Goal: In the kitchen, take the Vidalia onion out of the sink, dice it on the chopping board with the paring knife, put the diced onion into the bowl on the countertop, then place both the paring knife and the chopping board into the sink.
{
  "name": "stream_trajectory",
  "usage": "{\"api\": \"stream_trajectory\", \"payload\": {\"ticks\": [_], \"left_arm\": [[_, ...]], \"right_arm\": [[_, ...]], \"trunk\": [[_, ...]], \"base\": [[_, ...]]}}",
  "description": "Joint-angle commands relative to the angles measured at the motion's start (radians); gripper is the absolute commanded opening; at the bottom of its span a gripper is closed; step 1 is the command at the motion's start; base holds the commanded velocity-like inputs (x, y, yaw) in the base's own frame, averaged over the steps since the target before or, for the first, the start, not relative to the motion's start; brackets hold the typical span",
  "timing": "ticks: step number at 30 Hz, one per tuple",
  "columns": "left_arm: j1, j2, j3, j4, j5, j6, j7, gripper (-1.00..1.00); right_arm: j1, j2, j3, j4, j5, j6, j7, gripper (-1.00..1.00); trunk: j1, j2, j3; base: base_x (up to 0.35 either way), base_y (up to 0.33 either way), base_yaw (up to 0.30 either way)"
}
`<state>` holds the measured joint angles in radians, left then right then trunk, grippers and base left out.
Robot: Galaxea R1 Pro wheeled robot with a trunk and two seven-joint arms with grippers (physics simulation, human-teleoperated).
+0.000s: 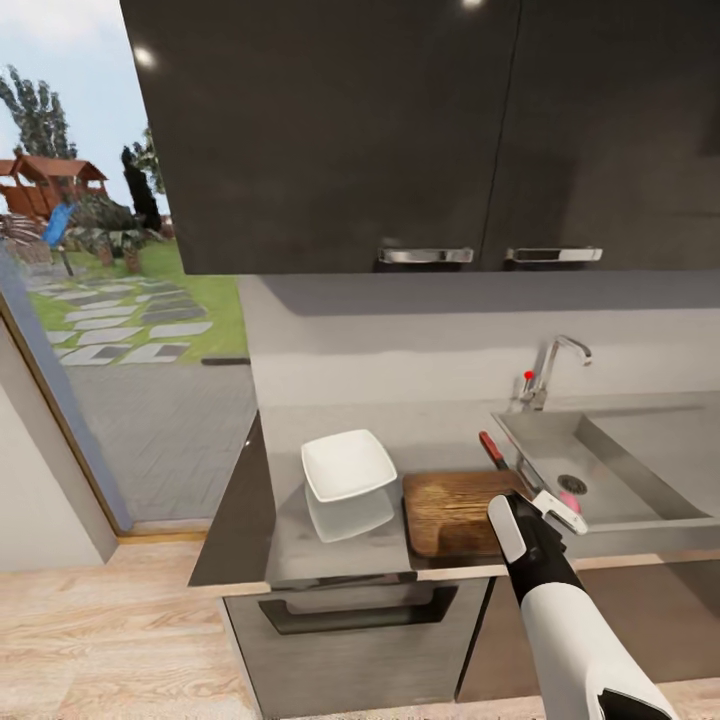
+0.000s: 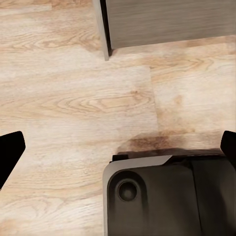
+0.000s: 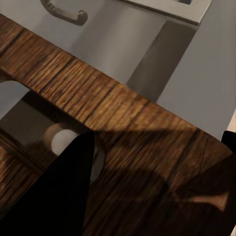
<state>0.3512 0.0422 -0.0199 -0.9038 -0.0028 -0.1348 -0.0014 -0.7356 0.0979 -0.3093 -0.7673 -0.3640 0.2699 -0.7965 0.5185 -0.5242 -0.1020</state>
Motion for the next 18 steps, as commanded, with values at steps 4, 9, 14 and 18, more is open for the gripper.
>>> {"api": "stream_trajectory", "payload": {"ticks": [4,9,14,18], "left_arm": [[0.000,0.001,-0.002,-0.001,0.000,-0.002,0.000,1.00],[0.000,0.001,-0.002,-0.001,0.000,-0.002,0.000,1.00],[0.000,0.000,-0.002,-0.001,0.000,-0.002,0.000,1.00],[0.000,0.000,-0.002,-0.001,0.000,-0.002,0.000,1.00]], "right_arm": [[-0.001,0.002,-0.002,-0.002,0.000,0.008,-0.003,-1.00],[-0.001,0.002,-0.002,-0.003,0.000,0.008,-0.003,-1.00],[-0.001,0.003,-0.002,-0.002,0.000,0.009,-0.004,-1.00],[-0.001,0.003,-0.002,-0.002,0.000,0.009,-0.004,-1.00]], "trunk": [[0.000,-0.002,-0.008],[0.000,-0.002,-0.016],[0.000,-0.002,-0.019],[0.000,-0.002,-0.019]], "base": [[0.000,0.000,0.000],[0.002,0.000,0.000],[0.153,0.000,0.000],[0.170,0.000,0.000]]}}
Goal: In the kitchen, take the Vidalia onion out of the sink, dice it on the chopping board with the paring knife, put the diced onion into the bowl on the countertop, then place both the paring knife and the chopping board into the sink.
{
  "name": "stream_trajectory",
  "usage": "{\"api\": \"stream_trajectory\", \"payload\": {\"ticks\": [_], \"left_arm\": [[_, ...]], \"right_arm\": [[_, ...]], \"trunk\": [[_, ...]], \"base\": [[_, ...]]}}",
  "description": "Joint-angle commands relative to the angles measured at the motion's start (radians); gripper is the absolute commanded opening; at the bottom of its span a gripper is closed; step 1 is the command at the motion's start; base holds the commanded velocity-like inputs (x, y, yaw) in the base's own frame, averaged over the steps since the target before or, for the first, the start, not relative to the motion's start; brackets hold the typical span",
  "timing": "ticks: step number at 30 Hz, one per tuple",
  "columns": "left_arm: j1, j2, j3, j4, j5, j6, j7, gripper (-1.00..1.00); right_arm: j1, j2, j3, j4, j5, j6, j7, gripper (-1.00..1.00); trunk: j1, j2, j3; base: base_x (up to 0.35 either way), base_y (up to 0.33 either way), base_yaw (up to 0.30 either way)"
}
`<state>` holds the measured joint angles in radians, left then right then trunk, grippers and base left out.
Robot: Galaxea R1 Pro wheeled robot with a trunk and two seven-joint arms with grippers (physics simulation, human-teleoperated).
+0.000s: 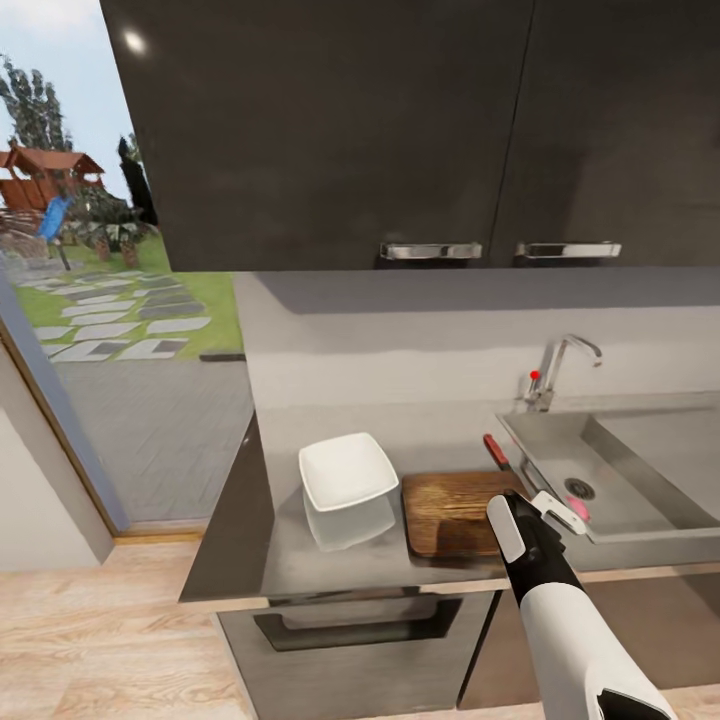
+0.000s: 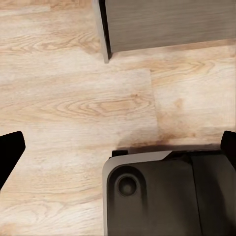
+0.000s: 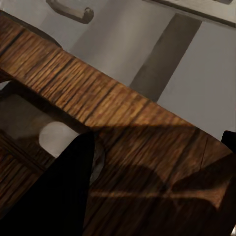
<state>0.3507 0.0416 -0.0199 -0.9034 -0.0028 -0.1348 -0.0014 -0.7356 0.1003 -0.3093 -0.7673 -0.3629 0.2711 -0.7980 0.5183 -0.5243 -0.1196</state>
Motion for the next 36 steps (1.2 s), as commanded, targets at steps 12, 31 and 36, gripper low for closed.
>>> {"api": "stream_trajectory", "payload": {"ticks": [12,31,36], "left_arm": [[0.000,0.001,-0.002,0.000,0.000,-0.002,0.000,1.00],[0.001,0.001,-0.002,0.000,0.000,-0.002,0.000,1.00],[0.000,0.000,-0.002,0.000,0.000,-0.002,0.000,1.00]], "right_arm": [[-0.001,0.004,-0.001,-0.002,-0.002,0.008,-0.001,-1.00],[-0.001,0.004,0.001,-0.001,-0.002,0.016,0.003,-1.00],[-0.001,0.004,0.001,-0.001,-0.002,0.016,0.003,-1.00]], "trunk": [[0.001,-0.002,-0.002],[0.001,-0.002,-0.002],[0.001,-0.002,-0.002]], "base": [[0.015,0.000,0.000],[0.000,0.000,0.000],[0.000,0.000,0.000]]}}
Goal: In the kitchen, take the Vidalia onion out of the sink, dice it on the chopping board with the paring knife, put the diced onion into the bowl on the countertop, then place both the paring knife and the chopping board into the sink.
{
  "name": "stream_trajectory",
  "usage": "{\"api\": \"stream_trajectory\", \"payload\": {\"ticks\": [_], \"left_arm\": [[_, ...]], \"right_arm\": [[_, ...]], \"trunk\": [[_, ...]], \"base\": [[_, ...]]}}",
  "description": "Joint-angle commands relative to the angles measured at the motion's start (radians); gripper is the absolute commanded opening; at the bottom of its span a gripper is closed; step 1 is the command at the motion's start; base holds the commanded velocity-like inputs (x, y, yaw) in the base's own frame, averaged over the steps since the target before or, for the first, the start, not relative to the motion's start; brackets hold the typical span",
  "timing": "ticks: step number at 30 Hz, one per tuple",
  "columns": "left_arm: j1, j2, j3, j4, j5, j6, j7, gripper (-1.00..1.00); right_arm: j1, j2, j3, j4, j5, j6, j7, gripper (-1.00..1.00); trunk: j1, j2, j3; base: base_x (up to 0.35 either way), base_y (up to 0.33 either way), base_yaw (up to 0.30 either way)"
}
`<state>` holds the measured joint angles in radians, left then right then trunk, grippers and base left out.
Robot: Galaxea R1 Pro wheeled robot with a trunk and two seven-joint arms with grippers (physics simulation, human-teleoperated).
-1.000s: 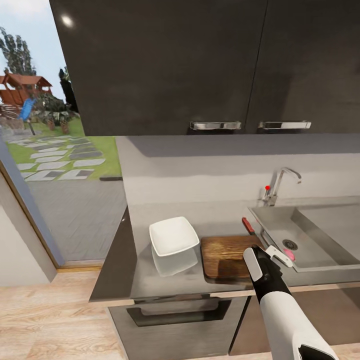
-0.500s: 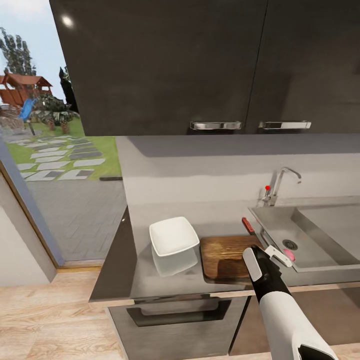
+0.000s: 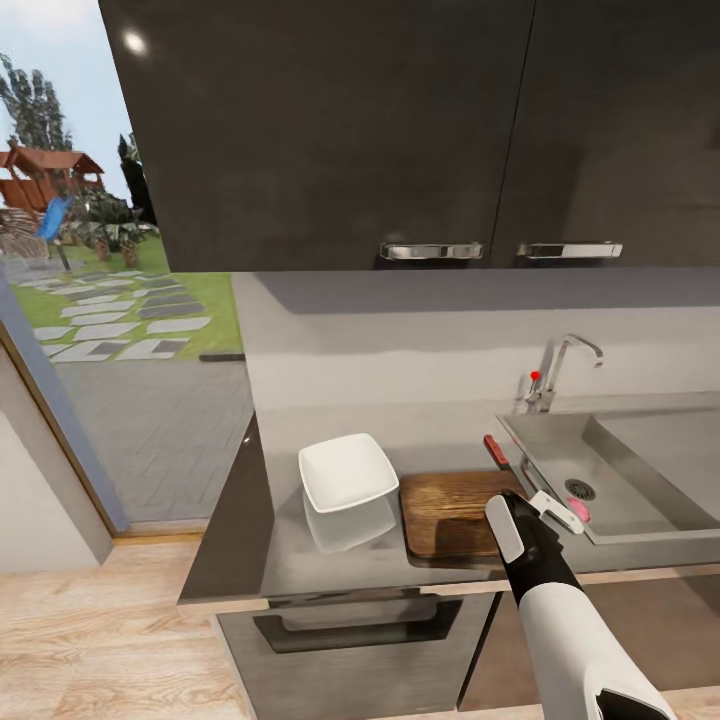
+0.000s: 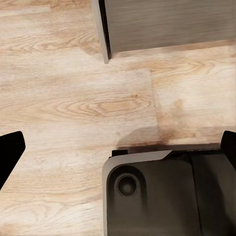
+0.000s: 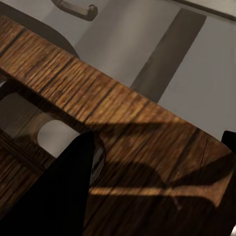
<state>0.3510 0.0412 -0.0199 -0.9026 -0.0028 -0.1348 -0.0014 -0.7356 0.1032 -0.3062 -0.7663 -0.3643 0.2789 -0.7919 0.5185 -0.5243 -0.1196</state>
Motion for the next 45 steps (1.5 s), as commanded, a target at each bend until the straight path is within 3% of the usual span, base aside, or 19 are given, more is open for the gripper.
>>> {"api": "stream_trajectory", "payload": {"ticks": [1,45], "left_arm": [[0.000,0.001,-0.002,-0.001,0.000,-0.002,0.000,1.00],[0.000,0.001,-0.002,0.001,0.000,-0.002,0.000,1.00]], "right_arm": [[-0.001,0.001,-0.002,-0.002,-0.001,0.008,-0.003,-1.00],[-0.001,-0.002,-0.002,0.013,-0.003,0.013,0.040,-1.00]], "trunk": [[0.000,-0.002,-0.002],[0.000,-0.002,-0.002]], "base": [[0.000,0.000,0.000],[-0.025,0.000,0.000]]}}
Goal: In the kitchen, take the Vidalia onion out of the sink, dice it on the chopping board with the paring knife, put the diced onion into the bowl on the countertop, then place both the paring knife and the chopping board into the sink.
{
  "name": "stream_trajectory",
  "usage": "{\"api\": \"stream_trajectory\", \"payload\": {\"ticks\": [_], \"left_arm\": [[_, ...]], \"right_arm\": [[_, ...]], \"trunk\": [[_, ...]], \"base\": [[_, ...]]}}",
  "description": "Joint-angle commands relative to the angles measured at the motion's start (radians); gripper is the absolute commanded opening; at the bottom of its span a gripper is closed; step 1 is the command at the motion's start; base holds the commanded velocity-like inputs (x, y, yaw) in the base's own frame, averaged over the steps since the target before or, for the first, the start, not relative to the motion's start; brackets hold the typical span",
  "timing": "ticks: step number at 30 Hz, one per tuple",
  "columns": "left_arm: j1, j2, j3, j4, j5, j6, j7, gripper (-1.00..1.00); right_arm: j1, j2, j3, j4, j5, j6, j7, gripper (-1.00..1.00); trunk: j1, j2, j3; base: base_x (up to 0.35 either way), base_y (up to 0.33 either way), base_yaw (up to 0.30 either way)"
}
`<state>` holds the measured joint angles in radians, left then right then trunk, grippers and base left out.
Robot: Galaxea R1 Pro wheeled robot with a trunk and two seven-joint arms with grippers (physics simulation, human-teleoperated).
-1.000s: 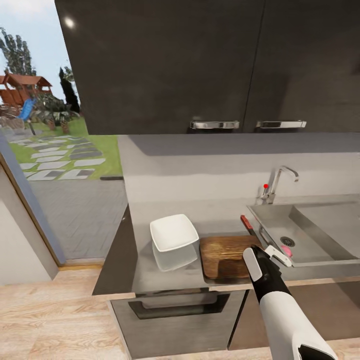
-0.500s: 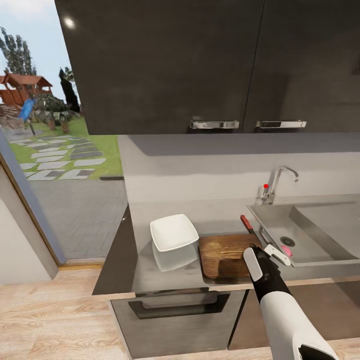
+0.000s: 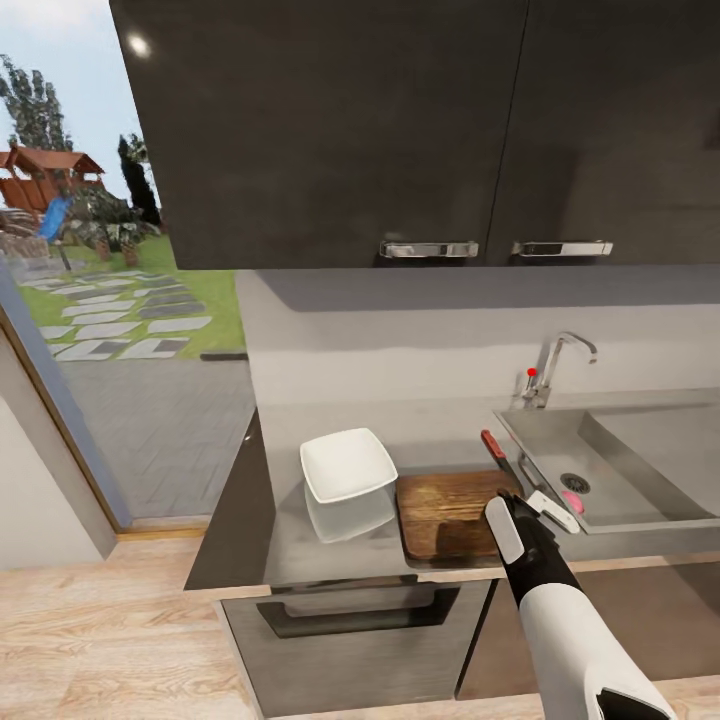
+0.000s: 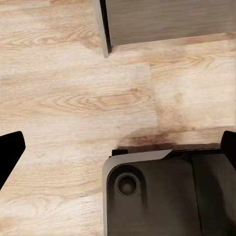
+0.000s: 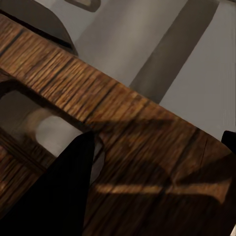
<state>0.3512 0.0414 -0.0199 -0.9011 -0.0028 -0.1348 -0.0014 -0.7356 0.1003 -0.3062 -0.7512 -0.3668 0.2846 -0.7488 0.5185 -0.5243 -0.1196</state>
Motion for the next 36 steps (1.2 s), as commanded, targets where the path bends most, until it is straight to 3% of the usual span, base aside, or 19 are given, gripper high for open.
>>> {"api": "stream_trajectory", "payload": {"ticks": [1,18,36], "left_arm": [[0.000,0.000,-0.002,-0.001,0.000,-0.002,0.000,1.00],[0.000,0.000,-0.002,-0.001,0.000,-0.002,0.000,1.00],[0.000,0.000,-0.002,-0.001,0.000,-0.002,0.000,1.00]], "right_arm": [[-0.001,0.001,-0.002,-0.002,-0.001,0.007,-0.003,-1.00],[-0.001,0.002,-0.002,0.000,-0.003,0.007,-0.003,-1.00],[-0.001,0.005,-0.001,0.000,-0.003,0.007,-0.003,-1.00]], "trunk": [[0.000,-0.002,-0.002],[0.000,-0.002,-0.023],[0.000,-0.002,-0.025]], "base": [[0.000,0.000,0.000],[0.000,0.000,0.000],[0.083,0.000,0.000]]}}
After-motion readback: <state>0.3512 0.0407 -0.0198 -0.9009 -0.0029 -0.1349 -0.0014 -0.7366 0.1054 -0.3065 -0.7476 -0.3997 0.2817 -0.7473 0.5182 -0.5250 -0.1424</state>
